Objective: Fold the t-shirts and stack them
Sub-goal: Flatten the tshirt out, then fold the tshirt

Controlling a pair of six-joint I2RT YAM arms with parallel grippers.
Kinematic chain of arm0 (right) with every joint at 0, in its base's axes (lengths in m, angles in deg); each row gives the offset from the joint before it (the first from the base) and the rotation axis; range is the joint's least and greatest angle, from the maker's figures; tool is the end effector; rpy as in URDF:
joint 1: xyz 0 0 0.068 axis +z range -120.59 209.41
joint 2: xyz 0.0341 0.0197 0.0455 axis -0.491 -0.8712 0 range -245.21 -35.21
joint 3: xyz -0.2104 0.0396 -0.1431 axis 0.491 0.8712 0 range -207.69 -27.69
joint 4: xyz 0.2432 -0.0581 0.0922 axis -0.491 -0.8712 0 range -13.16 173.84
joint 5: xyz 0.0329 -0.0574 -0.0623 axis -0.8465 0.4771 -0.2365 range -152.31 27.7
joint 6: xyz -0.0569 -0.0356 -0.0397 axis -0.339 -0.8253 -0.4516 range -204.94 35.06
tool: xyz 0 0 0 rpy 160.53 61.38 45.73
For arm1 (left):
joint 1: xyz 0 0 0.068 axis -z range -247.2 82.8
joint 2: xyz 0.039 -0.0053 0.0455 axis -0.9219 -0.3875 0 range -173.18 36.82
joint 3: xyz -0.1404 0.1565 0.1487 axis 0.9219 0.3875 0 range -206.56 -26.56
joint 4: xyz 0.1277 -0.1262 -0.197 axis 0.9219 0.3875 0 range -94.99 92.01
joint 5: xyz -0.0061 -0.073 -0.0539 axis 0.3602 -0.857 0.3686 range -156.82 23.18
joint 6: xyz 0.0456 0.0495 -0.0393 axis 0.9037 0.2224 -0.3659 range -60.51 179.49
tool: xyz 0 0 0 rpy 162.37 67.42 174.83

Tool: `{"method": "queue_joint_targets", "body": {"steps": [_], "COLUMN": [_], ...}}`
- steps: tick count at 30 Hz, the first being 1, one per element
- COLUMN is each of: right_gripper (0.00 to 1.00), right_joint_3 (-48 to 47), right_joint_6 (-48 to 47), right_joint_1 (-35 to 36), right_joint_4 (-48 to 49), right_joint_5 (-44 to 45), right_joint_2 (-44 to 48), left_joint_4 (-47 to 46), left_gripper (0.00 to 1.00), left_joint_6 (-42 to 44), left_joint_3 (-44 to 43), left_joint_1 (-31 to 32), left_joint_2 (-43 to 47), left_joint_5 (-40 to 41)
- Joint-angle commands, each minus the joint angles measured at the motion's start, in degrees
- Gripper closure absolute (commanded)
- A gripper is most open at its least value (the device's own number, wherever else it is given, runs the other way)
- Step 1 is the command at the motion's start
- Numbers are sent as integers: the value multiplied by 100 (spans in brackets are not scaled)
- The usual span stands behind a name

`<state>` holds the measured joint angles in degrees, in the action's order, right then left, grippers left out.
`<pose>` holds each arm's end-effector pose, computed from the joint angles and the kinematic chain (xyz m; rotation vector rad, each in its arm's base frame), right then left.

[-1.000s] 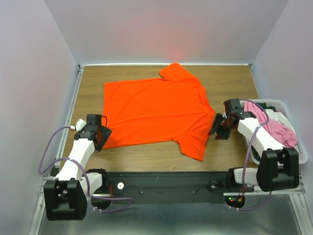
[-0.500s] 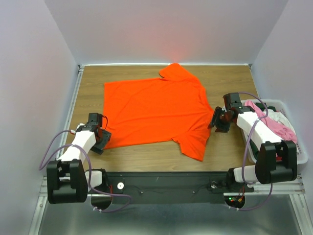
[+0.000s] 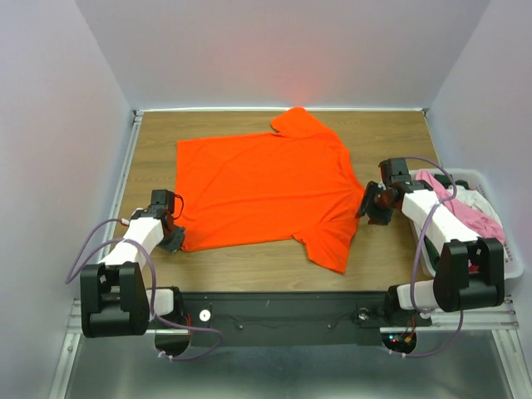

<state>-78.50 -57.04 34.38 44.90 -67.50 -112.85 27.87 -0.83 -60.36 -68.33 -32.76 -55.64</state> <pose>0.2733 0.0299 0.1684 0.5198 2.6978 0.2864 0.2221 0.0173 0.1185 -1.4341 2.3149 -0.0220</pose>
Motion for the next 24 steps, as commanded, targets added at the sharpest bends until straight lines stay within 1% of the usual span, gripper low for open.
{"method": "queue_joint_targets", "body": {"steps": [1,3,4,5,9,13,20,24], "right_gripper": [48,48,49,49,53,55,56,59], "right_joint_3": [123,211,299,299,527,677,625,616], "right_joint_6": [31,57,101,110,198,365,374,435], "right_joint_1": [48,39,39,39,39,48,48,48], "right_joint_4": [158,158,176,202,395,825,1178,1336], "right_joint_5": [203,141,115,106,1,-236,-263,-333], "right_joint_2": [74,74,83,83,-22,-163,-400,-576], "left_joint_4": [133,142,133,133,115,106,80,106], "left_gripper": [89,93,98,100,100,100,100,100], "left_joint_6": [63,99,125,125,195,248,310,327], "left_joint_3": [-65,-56,-56,-48,-48,-30,-39,-56], "left_joint_1": [-10,-10,-10,-19,-10,-10,-19,-10], "left_joint_2": [190,243,296,322,410,454,533,560], "left_joint_5": [51,42,42,33,16,7,16,25]}}
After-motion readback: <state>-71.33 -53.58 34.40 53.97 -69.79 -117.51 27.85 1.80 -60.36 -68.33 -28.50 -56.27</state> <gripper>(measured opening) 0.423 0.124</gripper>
